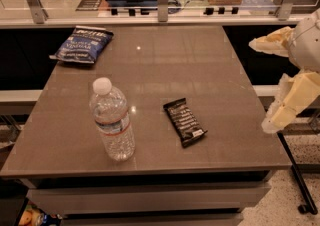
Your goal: Move water bottle near blue chip bag
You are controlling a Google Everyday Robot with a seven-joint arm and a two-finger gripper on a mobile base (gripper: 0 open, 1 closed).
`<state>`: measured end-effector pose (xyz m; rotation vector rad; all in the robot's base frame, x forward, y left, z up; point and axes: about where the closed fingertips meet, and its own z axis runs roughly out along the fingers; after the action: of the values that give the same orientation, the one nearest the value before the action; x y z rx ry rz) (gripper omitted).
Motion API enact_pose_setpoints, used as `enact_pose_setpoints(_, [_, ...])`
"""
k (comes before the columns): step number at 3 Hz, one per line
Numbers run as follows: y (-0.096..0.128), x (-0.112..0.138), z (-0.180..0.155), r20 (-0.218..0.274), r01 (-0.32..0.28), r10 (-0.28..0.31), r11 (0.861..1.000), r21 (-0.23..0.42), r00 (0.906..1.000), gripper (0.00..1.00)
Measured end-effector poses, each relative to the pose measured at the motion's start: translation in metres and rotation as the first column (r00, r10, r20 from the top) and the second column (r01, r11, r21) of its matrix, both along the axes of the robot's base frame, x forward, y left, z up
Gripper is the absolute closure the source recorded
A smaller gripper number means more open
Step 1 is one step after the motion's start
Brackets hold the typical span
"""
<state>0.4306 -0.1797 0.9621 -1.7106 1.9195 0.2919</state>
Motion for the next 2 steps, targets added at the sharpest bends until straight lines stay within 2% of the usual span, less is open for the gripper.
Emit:
enact_pose_setpoints(1, [0.019, 0.001, -0.011, -0.001, -0.044, 0.045, 0.989, 0.144, 0.999, 0.0])
enact_pose_setpoints(2, [0.038, 0.002, -0.018, 0.009, -0.081, 0.082, 0.954, 0.29, 0.9966, 0.0])
